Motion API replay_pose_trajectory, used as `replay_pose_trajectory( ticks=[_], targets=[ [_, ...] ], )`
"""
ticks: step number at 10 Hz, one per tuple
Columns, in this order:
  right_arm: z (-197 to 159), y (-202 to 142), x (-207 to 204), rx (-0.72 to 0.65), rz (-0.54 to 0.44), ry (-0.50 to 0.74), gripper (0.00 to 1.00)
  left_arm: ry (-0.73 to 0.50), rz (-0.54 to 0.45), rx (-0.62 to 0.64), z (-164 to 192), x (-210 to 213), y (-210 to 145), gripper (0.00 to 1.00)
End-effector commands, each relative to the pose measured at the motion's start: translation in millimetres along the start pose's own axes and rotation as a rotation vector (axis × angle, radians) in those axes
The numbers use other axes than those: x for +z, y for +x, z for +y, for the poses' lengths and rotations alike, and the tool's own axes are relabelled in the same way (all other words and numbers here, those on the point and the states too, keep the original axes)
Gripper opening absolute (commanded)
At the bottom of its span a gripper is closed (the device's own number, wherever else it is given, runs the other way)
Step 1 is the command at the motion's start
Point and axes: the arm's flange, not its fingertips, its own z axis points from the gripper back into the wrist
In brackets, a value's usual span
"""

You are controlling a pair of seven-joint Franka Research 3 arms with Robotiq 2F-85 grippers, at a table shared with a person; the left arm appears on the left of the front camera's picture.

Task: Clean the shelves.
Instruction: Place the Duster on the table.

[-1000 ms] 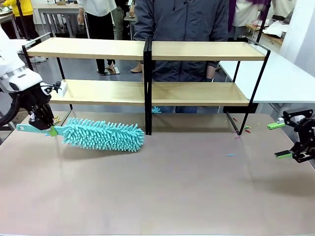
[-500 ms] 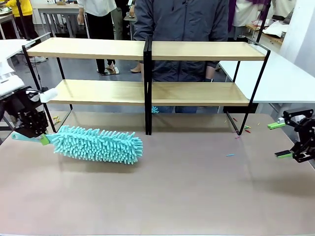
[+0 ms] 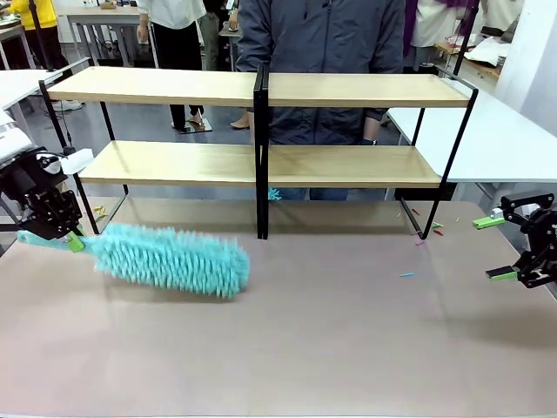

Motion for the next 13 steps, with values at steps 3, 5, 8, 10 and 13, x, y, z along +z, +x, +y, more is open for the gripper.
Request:
replay_pose_trajectory(
  ticks=[3, 5, 8, 10, 13],
  targets=[
    [0, -3, 2, 0.009, 0.010, -0.009, 1.00, -0.008, -0.069, 0.092, -8, 26, -9, 1.00],
    [11, -12, 8, 0.016, -0.020, 0.031, 1.00, 0.010, -0.230, 0.307, -20, 46, -18, 0.66],
    [58, -66, 31, -0.056, -0.112, 0.225, 1.00, -0.151, -1.023, 0.858, -22, 79, -35, 0.66],
    [68, -89, 30, -0.011, -0.100, 0.248, 1.00, -0.345, -1.283, 1.137, -21, 90, -58, 0.66],
    [67, -90, 34, 0.010, -0.116, 0.254, 1.00, -0.557, -1.525, 1.191, -41, 99, -107, 0.66]
  ],
)
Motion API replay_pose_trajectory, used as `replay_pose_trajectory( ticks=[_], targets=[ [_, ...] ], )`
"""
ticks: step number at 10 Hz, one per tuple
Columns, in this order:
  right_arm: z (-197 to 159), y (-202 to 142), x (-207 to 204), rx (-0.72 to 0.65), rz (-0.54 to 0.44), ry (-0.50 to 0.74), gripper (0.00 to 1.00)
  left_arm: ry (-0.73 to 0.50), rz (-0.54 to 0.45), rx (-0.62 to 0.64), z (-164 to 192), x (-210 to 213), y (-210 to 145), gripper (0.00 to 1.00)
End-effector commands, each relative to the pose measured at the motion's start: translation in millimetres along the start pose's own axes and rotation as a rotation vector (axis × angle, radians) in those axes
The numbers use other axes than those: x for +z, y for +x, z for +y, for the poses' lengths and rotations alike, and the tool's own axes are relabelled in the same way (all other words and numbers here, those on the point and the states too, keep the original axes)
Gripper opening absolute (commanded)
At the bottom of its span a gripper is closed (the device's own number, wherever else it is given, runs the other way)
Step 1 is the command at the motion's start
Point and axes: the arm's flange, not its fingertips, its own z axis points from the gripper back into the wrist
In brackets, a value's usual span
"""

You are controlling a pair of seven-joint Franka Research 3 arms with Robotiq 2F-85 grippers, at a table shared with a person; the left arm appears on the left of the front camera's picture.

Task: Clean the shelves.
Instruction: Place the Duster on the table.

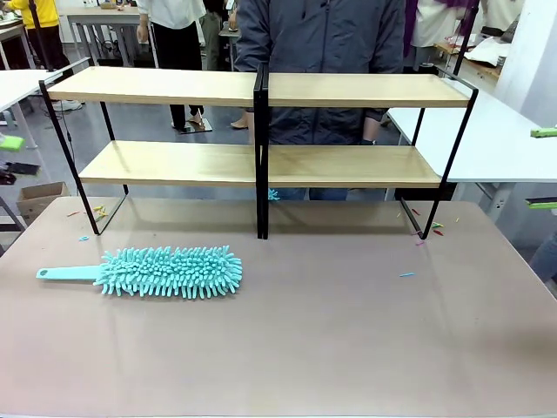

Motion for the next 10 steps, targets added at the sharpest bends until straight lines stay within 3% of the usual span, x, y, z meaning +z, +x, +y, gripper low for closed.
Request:
replay_pose_trajectory(
  ticks=[1, 2, 3, 4, 5, 6, 10],
  targets=[
    [-26, -12, -19, -0.007, -0.008, 0.011, 1.00, -0.289, -0.478, 0.153, -4, 20, -11, 0.66],
    [-28, -10, -20, -0.010, -0.012, -0.001, 1.00, -0.238, -0.445, 0.081, -5, 24, -17, 0.66],
    [-3, 2, 0, -0.008, -0.002, -0.001, 1.00, -0.083, -0.118, 0.077, 2, 20, -7, 0.66],
    [-3, 2, 0, -0.008, -0.002, -0.001, 1.00, -0.083, -0.118, 0.077, 2, 20, -7, 0.66],
    [-3, 2, 0, -0.008, -0.002, -0.001, 1.00, -0.164, -0.266, 0.124, 6, 37, -18, 0.66],
    [-3, 2, 0, -0.008, -0.002, -0.001, 1.00, -0.072, -0.124, 0.187, 11, 22, -11, 1.00],
    [-3, 2, 0, -0.008, -0.002, -0.001, 1.00, 0.071, 0.053, 0.275, 10, 2, -11, 1.00]
  ],
)
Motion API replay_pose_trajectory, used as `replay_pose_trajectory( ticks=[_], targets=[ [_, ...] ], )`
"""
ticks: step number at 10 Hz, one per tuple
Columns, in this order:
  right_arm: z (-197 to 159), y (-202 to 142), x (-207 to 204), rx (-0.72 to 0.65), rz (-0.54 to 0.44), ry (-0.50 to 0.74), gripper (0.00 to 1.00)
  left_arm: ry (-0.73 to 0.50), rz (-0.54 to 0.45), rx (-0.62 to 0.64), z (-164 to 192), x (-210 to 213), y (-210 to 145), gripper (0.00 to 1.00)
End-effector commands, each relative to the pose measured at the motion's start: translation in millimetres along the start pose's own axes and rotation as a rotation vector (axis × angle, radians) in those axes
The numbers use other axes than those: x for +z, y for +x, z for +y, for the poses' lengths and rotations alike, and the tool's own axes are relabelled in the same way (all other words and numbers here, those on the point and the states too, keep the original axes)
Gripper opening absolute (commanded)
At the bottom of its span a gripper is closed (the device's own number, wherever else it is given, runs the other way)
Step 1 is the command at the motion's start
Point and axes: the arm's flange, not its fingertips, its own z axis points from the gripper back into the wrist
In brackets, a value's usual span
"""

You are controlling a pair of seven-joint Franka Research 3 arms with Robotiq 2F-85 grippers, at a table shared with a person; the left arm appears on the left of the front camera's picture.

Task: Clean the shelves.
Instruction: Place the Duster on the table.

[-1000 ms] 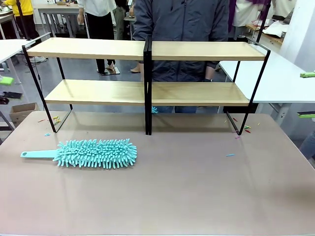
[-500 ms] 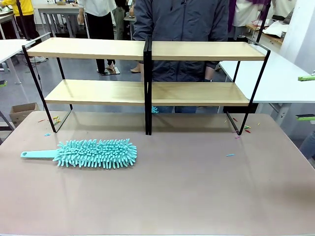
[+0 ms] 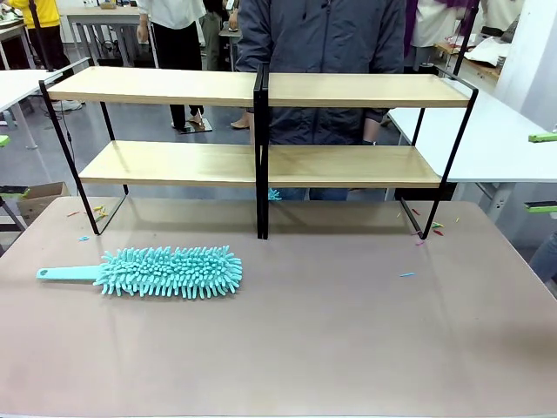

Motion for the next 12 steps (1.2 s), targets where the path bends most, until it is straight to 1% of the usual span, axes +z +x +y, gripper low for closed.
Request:
replay_pose_trajectory(
  ticks=[1, 2, 3, 12],
  targets=[
    [2, -2, 0, 0.009, 0.002, 0.004, 1.00, 0.014, 0.050, -0.018, -18, -9, 2, 1.00],
    [2, -2, 0, 0.009, 0.002, 0.004, 1.00, -0.041, -0.007, -0.060, -23, -12, 6, 1.00],
    [2, -2, 0, 0.009, 0.002, 0.004, 1.00, 0.013, 0.027, -0.006, -5, -6, 2, 1.00],
    [2, -2, 0, 0.009, 0.002, 0.004, 1.00, 0.013, 0.027, -0.006, -5, -6, 2, 1.00]
  ],
)
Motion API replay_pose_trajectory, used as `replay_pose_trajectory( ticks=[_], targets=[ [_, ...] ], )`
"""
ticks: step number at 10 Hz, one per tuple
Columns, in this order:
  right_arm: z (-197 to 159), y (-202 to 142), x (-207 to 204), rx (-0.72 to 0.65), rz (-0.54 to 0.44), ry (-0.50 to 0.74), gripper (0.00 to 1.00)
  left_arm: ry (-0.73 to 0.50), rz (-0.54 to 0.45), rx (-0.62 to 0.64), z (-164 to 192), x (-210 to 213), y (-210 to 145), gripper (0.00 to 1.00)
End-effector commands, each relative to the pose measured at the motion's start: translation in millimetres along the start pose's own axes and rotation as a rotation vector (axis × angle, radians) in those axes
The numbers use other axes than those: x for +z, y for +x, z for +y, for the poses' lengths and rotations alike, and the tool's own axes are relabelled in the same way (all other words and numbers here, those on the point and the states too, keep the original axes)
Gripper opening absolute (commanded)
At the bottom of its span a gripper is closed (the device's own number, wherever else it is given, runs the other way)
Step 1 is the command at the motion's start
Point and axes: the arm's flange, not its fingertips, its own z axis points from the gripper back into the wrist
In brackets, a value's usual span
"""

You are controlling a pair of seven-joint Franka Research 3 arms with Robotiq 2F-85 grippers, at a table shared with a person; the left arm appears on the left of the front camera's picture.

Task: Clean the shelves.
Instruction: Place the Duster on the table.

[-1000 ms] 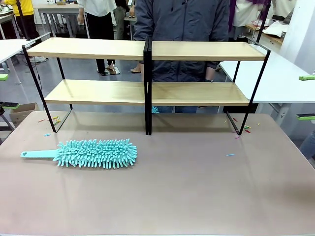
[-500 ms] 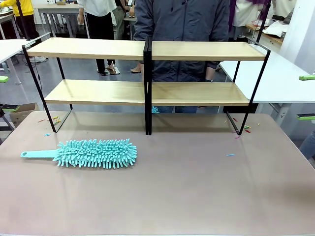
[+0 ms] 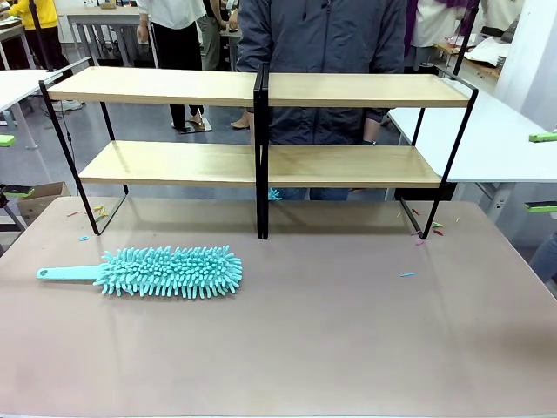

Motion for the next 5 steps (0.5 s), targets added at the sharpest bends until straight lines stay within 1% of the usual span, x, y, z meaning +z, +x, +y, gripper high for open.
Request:
replay_pose_trajectory(
  ticks=[1, 5],
  targets=[
    [2.3, -2.1, -0.1, 0.009, 0.002, 0.004, 1.00, 0.005, 0.002, -0.002, -2.1, 0.7, -2.3, 1.00],
    [2.3, -2.1, -0.1, 0.009, 0.002, 0.004, 1.00, 0.005, 0.002, -0.002, -2.1, 0.7, -2.3, 1.00]
  ],
)
